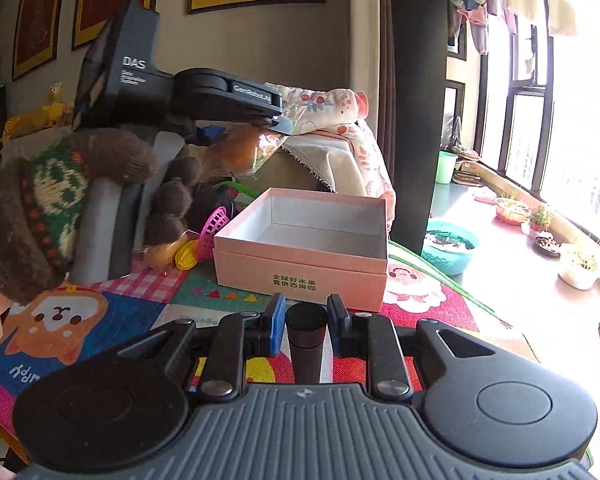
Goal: Organize objects
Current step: 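Place the bread in the pink box with the left while the right drops the microphone in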
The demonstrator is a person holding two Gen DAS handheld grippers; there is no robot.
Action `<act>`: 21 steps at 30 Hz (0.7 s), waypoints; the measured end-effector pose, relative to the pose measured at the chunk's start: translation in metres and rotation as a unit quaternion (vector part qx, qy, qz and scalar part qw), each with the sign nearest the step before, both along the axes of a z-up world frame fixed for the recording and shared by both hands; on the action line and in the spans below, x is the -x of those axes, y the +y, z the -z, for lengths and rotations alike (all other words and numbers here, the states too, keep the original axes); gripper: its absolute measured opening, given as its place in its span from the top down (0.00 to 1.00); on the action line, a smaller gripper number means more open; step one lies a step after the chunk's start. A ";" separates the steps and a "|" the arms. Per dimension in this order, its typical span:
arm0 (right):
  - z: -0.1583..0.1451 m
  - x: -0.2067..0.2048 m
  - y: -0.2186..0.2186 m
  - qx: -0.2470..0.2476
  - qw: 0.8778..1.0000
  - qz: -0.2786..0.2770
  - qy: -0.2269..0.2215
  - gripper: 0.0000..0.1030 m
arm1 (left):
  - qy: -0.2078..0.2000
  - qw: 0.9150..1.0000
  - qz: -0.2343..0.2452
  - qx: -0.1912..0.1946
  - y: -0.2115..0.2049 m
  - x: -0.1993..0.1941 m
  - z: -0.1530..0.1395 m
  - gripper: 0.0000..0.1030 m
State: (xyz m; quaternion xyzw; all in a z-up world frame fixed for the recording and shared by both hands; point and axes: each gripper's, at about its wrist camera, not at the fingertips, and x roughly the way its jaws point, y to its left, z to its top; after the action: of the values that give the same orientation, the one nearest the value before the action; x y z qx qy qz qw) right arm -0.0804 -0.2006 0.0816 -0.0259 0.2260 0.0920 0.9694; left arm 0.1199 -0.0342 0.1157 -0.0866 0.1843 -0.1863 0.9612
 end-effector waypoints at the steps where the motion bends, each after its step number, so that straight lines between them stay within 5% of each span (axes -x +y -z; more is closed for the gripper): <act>1: 0.001 -0.001 -0.003 -0.003 1.000 0.003 0.000 0.79 | 0.017 0.999 -0.003 -0.029 -0.013 -0.013 0.010 0.42; 4: 0.008 -0.002 -0.009 -0.009 1.000 0.011 0.003 0.79 | 0.079 0.992 -0.016 -0.092 -0.036 -0.036 0.049 0.44; 8: 0.016 -0.005 -0.016 -0.006 1.000 0.020 0.015 0.79 | 0.087 0.989 0.016 -0.114 -0.037 -0.033 0.067 0.44; 15: 0.014 -0.016 -0.018 -0.020 0.999 0.028 0.026 0.79 | 0.042 0.999 -0.003 0.003 0.045 0.018 0.034 0.44; 21: -0.040 -0.072 -0.004 -0.045 0.999 -0.001 -0.006 0.79 | 0.056 0.998 -0.026 -0.018 0.107 0.076 0.048 0.44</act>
State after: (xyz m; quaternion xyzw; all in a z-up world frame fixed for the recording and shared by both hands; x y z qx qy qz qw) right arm -0.0079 -0.2044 0.1212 0.0169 0.2159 0.1031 0.9708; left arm 0.0438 0.0724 0.0674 -0.0848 0.2389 -0.1531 0.9551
